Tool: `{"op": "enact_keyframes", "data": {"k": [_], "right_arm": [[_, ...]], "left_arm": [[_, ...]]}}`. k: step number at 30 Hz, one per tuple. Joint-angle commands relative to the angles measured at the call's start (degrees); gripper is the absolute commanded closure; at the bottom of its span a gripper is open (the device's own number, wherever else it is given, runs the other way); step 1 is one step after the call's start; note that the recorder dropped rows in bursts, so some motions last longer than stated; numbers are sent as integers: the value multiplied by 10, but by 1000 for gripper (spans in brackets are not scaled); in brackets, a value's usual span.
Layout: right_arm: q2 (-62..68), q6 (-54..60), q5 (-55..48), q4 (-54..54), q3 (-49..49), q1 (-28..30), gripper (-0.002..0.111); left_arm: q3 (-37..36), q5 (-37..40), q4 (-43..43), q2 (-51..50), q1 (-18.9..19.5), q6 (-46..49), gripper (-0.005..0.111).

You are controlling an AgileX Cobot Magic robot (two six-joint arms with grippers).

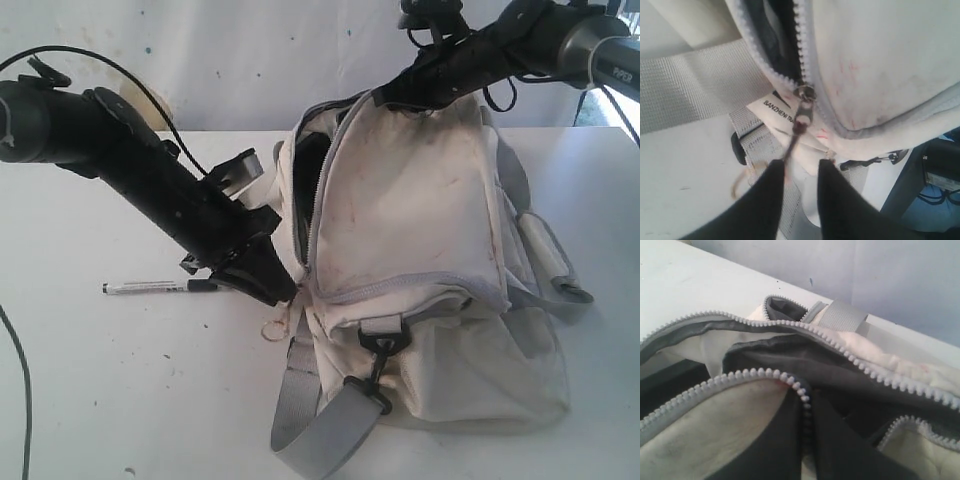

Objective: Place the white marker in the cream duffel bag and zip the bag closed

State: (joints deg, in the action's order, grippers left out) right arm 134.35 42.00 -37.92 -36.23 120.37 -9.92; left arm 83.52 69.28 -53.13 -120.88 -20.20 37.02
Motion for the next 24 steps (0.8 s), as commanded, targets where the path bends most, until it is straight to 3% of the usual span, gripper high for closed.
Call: {"op": "enact_keyframes", "data": {"k": [1,5,14,18,24], "right_arm": [[-7,-1,-3,-1,2,5,108],[-7,-1,-11,-3,2,5,108],[-26,15,-31,-3,2,5,108],[-37,19,-41,-5,2,5,108],[-52,86,-95,-5,2,5,108]], "left_arm": [[-1,7,5,8,-2,5,54],[-1,7,7,16,9,5,33],[26,7,108,65,56,6,32],[27,7,154,83,59,6,32],[27,-27,288,88,59,-32,32]]}}
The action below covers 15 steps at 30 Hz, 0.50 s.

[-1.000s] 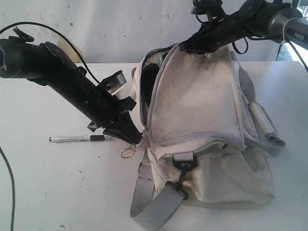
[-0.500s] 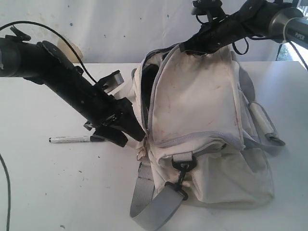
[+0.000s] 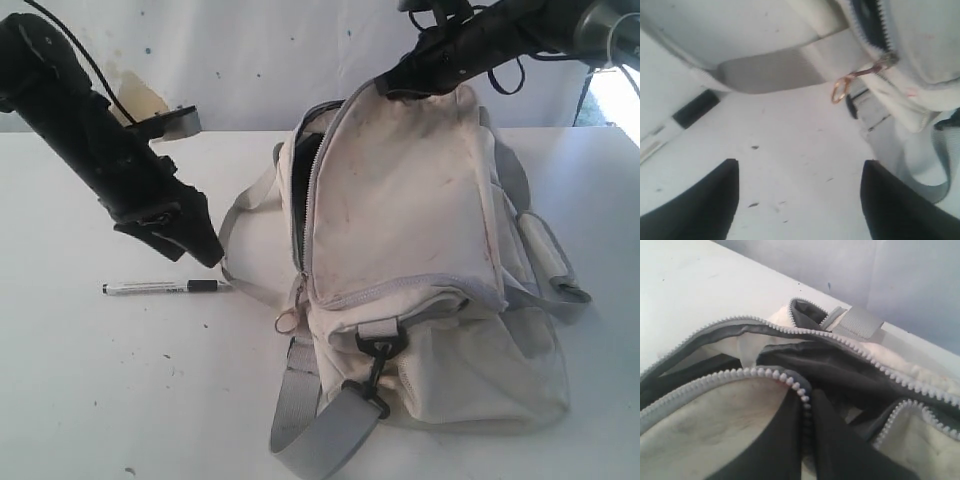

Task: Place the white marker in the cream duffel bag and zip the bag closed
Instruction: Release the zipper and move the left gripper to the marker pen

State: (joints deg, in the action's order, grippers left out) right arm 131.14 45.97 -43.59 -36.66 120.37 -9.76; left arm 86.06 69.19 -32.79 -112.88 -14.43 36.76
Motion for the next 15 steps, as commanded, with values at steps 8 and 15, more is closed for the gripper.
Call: {"op": "enact_keyframes", "data": {"k": [8,15], "right_arm": [[-50,185,-143,3,2,6,108],[-64,195,-206,46,2,26,108]], "left_arm": [[-1,-55,129,8,2,-53,32],[-1,-57,130,8,2,-53,32]]}}
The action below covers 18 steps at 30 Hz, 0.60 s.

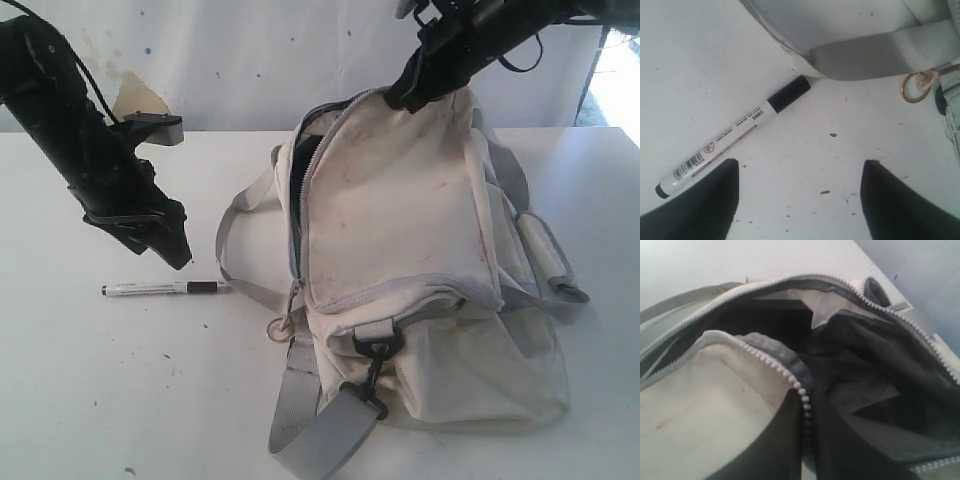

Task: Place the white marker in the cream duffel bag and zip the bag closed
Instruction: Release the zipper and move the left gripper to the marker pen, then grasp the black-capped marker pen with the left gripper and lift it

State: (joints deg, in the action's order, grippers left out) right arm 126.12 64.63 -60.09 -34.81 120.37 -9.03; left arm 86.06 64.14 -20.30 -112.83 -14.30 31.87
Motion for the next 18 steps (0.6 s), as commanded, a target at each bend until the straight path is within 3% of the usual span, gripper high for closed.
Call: {"op": "enact_keyframes", "data": {"k": [1,10,18], "right_arm": [[-17,9,-53,29,2,24,108],[-30,-12,-99,36,2,65,108],[-33,-181,-99,153,2,104,108]], "left_arm": [[-1,-7,5,7,0,-4,32],[-1,-31,16,7,0,-4,32],[-1,-45,30,2,0,-2,32]]}}
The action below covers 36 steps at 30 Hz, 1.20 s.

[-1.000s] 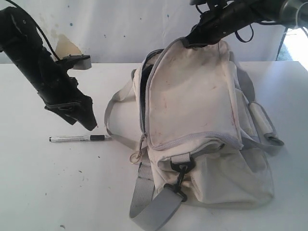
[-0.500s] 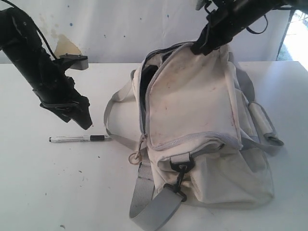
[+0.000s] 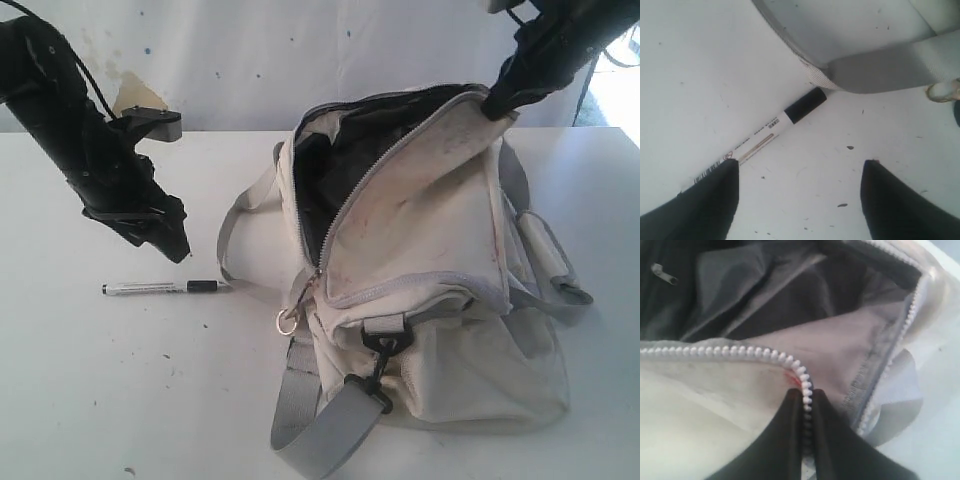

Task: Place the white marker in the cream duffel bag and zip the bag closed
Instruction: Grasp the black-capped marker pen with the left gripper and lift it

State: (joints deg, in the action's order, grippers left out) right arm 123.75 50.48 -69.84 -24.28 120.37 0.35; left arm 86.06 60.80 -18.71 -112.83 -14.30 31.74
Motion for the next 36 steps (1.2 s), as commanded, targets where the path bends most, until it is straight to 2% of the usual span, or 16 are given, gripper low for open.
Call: {"op": "enact_keyframes", "data": {"k": [1,4,9,18,21,26,36], "right_arm": [[-10,-43,-1,52,2,10,108],[-10,-43,-1,45,2,10,108],[-10,-43,-1,45,2,10,108],[-10,-43,-1,45,2,10,108],[-10,-43,-1,45,2,10,108],[-10,-43,-1,45,2,10,108],[-10,-43,-1,45,2,10,108]], "left_arm": [[-1,-14,27,0,0,0,32],[-3,-21,59,-12,0,0,32],[-3,-35,53,-27,0,2,32],[-3,-60,53,-38,0,68,32],[-3,-58,53,-59,0,81,37],[-3,-56,59,-93,0,97,65],[-3,-56,60,-107,-1,75,68]]}}
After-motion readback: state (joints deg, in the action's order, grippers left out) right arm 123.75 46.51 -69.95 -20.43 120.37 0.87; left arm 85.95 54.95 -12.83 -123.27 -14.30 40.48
